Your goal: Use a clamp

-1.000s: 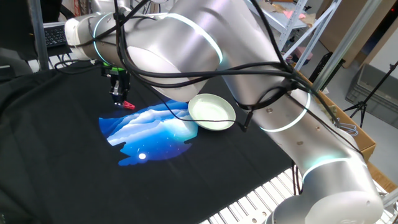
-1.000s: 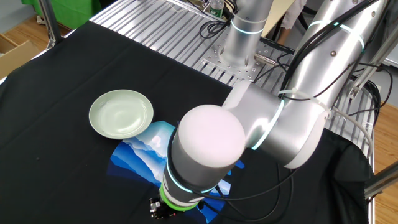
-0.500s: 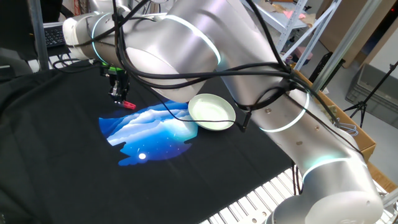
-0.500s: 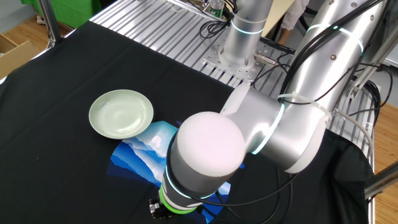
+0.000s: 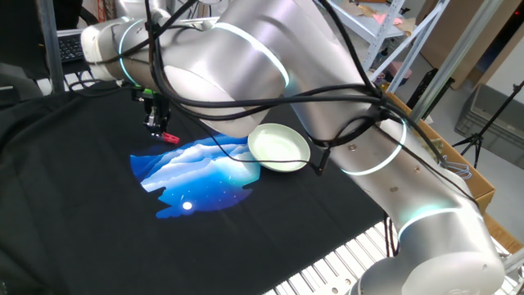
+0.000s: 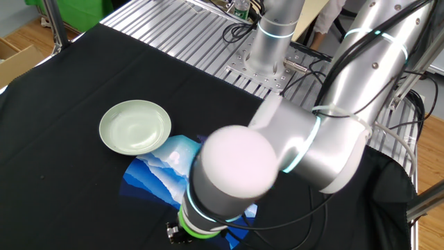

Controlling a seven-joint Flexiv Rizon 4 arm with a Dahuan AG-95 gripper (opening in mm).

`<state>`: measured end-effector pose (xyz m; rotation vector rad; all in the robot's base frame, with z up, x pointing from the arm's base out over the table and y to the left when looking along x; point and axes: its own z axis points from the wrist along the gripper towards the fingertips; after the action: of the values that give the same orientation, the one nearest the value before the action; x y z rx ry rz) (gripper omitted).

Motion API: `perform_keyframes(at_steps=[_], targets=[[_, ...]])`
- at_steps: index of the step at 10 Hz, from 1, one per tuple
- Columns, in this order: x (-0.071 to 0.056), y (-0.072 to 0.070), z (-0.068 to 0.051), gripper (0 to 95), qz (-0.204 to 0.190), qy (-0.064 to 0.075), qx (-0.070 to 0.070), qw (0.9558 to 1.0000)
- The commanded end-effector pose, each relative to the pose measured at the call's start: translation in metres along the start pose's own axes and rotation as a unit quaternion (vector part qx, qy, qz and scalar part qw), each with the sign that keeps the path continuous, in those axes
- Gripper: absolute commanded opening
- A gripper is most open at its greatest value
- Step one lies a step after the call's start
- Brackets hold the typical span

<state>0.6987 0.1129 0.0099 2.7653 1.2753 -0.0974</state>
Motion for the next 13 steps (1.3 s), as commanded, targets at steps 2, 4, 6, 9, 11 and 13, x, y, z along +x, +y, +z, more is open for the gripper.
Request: perform_keyframes(at_steps=[2, 4, 6, 9, 11, 13], targets=[[0.001, 0.000, 0.000, 0.0, -0.058, 0.012, 0.014, 0.9982], [0.001, 0.000, -0.003, 0.0, -0.115, 0.014, 0.017, 0.9931], [0.000, 0.000, -0.009, 0.0, -0.174, 0.019, 0.021, 0.9843], [-0.002, -0.002, -0.017, 0.0, -0.255, 0.025, 0.025, 0.9662], [-0.009, -0.007, -0.028, 0.0, -0.316, 0.030, 0.026, 0.9480], [-0.020, -0.012, -0.035, 0.0, -0.383, 0.038, 0.027, 0.9227]])
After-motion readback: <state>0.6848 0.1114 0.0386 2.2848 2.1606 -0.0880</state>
